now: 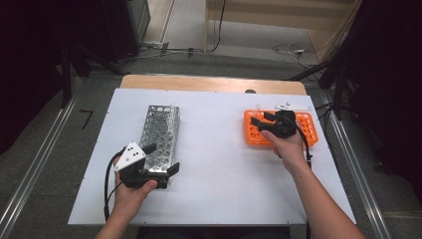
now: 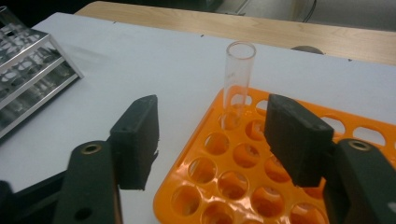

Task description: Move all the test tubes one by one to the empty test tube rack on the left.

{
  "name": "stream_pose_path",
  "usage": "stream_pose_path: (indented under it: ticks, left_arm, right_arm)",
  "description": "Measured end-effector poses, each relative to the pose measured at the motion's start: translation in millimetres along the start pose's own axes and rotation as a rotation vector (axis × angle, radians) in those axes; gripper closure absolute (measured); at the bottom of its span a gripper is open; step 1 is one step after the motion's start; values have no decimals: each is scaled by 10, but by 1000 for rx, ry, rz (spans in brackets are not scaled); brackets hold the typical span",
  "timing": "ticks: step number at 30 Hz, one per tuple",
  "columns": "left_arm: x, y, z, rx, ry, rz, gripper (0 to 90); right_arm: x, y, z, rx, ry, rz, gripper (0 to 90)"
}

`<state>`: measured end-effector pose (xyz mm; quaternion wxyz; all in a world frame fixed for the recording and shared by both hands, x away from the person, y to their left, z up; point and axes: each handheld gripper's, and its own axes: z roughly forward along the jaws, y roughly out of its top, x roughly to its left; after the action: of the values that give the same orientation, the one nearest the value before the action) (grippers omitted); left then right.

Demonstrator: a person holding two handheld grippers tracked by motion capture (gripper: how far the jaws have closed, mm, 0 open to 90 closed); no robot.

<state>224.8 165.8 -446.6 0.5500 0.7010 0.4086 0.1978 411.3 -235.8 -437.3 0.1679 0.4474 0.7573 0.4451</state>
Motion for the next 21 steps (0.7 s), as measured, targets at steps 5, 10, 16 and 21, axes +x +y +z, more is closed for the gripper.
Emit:
stream_pose_path:
  ticks: [5, 10, 16, 21]
  left_arm:
    - [2, 2, -2, 0, 0, -4, 0]
    - [-3, -2, 1, 2, -2, -8, 0]
    - [-13, 3, -3, -9, -10, -2, 0]
    - [-11, 2, -3, -8, -8, -3, 0]
  right_arm:
    - [-52, 23, 181, 27, -19, 31, 466]
    - [-89, 21, 308, 44, -40, 53, 562]
    - [-107, -11, 405, 49, -62, 106, 638]
    - [-71, -5, 452, 41, -79, 92, 671]
